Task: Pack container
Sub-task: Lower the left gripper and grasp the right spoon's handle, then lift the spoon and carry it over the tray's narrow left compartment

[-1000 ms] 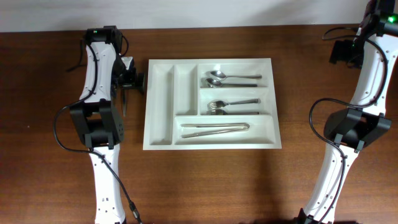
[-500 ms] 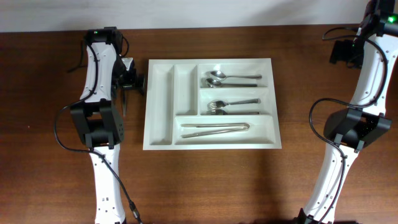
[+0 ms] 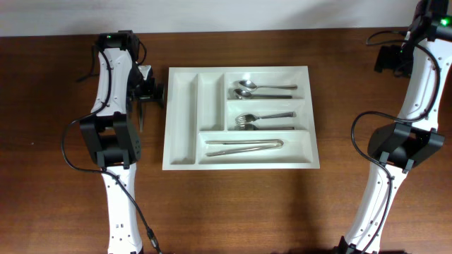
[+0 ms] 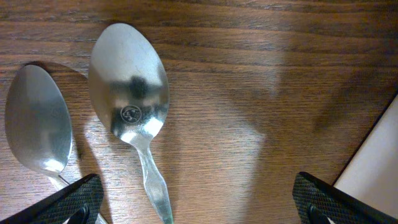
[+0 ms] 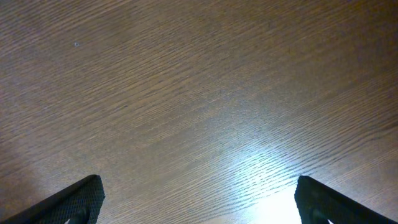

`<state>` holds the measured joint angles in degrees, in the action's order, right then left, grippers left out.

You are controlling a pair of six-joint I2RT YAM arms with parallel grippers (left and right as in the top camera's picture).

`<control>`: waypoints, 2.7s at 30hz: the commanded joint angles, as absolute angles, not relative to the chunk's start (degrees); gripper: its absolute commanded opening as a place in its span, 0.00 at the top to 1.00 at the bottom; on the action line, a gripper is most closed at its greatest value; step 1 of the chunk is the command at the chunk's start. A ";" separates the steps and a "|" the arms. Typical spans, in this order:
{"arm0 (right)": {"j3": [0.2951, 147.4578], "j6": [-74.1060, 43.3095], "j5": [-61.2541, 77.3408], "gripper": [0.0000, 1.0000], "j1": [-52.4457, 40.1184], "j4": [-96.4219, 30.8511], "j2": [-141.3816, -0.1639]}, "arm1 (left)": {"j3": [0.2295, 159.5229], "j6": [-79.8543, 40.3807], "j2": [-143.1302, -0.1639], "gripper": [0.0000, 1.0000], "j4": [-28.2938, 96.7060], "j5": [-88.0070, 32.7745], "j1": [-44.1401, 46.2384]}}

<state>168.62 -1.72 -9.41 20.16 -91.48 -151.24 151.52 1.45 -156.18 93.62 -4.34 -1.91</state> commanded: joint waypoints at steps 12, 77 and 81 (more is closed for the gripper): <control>168.64 -2.42 -9.50 0.01 20.18 -91.46 -151.63 | 151.92 1.74 -157.62 0.01 93.49 -4.78 -2.13; 168.64 -2.44 -9.50 0.01 20.18 -91.46 -151.63 | 151.92 1.72 -159.54 0.94 93.69 -5.17 -2.15; 168.64 -2.42 -9.50 0.01 20.18 -91.46 -151.63 | 151.92 1.72 -159.54 0.98 93.71 -5.17 -2.15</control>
<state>168.62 -1.72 -9.41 20.16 -91.48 -151.24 151.65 1.67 -158.08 93.82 -4.54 -1.91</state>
